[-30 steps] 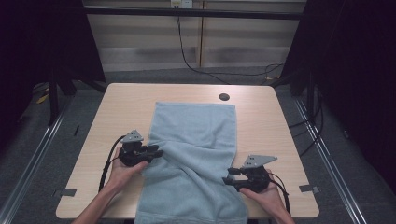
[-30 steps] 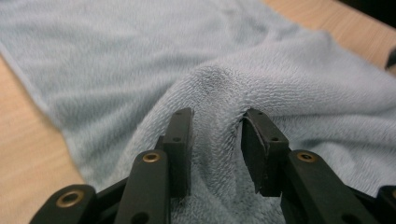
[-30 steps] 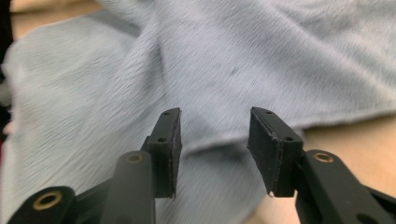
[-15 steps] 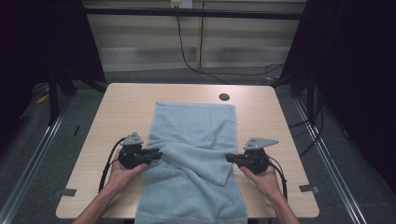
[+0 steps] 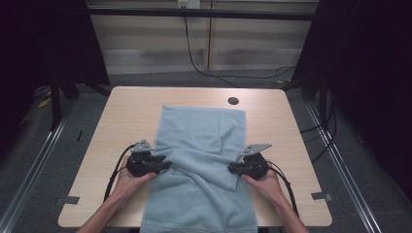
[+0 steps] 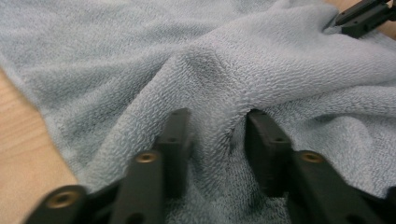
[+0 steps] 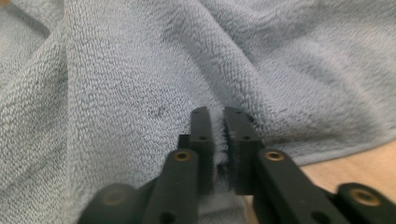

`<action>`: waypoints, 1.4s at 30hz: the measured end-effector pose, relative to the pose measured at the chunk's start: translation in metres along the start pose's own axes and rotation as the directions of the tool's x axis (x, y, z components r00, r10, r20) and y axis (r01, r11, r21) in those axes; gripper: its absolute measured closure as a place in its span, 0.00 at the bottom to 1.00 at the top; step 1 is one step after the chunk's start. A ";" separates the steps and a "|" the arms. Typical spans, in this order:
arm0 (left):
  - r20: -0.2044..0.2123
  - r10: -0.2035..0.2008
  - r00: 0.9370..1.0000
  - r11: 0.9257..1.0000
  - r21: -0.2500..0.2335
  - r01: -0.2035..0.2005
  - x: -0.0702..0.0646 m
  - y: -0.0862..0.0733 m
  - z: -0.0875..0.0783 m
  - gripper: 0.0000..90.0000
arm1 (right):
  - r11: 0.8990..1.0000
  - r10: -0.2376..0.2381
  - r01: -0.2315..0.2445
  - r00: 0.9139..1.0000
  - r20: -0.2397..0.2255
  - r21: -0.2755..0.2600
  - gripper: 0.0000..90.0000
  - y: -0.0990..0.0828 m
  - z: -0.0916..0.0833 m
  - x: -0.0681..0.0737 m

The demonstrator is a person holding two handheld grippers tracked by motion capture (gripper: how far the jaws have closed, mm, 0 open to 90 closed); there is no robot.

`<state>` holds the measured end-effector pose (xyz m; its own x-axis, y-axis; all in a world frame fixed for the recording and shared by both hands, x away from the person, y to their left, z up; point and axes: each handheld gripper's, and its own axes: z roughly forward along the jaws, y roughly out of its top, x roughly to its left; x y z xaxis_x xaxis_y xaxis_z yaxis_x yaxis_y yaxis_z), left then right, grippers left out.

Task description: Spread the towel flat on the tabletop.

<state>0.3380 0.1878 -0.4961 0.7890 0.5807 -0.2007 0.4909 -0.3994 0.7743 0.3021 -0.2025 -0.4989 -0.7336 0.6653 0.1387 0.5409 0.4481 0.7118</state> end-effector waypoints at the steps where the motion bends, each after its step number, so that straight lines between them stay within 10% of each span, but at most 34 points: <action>1: -0.001 -0.003 1.000 1.000 -0.007 0.003 0.000 0.001 -0.002 0.76 | 1.000 0.009 -0.009 1.000 0.002 -0.018 0.95 0.002 -0.002 -0.002; 4: 0.015 0.000 1.000 1.000 -0.018 0.000 0.002 0.003 -0.006 0.86 | 0.988 0.089 -0.091 0.996 -0.024 -0.123 0.94 0.009 -0.015 -0.017; 10: 0.010 0.006 1.000 0.998 -0.065 -0.005 0.006 0.022 -0.008 0.92 | 0.971 0.110 -0.095 0.992 0.055 -0.219 0.96 0.040 -0.035 -0.039; 19: -0.014 -0.077 0.997 0.997 -0.008 0.077 0.029 0.016 0.022 0.71 | 0.981 0.164 -0.146 0.976 0.142 -0.126 0.94 0.046 0.005 -0.076; 25: 0.027 -0.014 1.000 0.999 0.030 0.013 0.016 0.003 0.009 0.67 | 0.984 0.155 -0.145 0.983 0.101 -0.105 0.75 0.017 0.012 -0.062; 30: 0.062 0.035 0.997 0.998 0.058 -0.039 -0.009 -0.007 -0.012 0.62 | 0.987 0.105 -0.088 0.986 0.127 -0.134 0.59 0.020 -0.017 -0.037; 38: 0.171 0.093 0.981 0.996 -0.024 -0.090 -0.037 -0.002 -0.033 0.72 | 0.990 -0.013 0.005 0.998 -0.055 -0.139 0.79 0.022 -0.033 0.018; 42: 0.154 0.117 0.981 0.987 0.095 -0.132 -0.042 -0.016 -0.008 0.69 | 0.998 -0.049 0.045 0.995 -0.091 -0.043 0.80 0.005 -0.009 0.034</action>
<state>0.2941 0.1756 -0.4949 0.8884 0.4137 -0.1989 0.4148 -0.5381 0.7338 0.2764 -0.1834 -0.4840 -0.7934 0.5857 0.1656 0.4889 0.4513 0.7465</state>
